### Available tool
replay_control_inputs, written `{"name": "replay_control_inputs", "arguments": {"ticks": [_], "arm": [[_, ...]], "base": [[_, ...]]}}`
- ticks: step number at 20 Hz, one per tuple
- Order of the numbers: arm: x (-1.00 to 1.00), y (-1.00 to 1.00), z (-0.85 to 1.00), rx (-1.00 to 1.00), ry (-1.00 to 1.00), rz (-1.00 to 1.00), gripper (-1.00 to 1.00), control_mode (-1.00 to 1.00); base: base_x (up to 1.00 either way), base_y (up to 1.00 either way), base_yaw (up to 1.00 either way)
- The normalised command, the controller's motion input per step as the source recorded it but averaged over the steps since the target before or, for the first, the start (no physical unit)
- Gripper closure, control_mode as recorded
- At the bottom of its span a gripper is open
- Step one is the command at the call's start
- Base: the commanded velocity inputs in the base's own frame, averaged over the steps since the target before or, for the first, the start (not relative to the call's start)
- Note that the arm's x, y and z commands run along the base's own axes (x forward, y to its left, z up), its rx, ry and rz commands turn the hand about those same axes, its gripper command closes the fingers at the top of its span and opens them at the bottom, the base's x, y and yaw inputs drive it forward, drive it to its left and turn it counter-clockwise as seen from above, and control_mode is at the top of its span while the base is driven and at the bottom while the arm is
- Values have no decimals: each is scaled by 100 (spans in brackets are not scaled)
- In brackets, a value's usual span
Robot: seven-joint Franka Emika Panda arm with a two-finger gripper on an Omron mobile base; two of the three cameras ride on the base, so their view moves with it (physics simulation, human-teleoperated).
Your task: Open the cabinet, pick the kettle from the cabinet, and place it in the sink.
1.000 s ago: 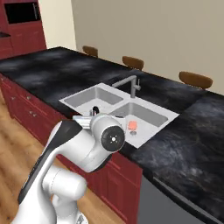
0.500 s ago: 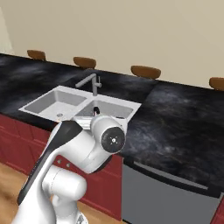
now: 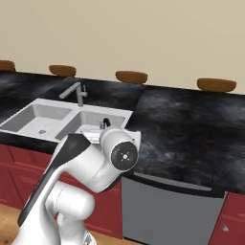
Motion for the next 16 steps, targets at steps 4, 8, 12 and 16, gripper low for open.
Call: {"name": "replay_control_inputs", "arguments": {"ticks": [4,8,12,16], "arm": [[0,0,0,0,0,0,100,100],[0,0,0,0,0,0,100,100],[0,0,0,0,0,0,100,100],[0,0,0,0,0,0,100,100]], "base": [[8,42,-1],[14,55,-2],[21,58,-6],[27,44,-2]]}}
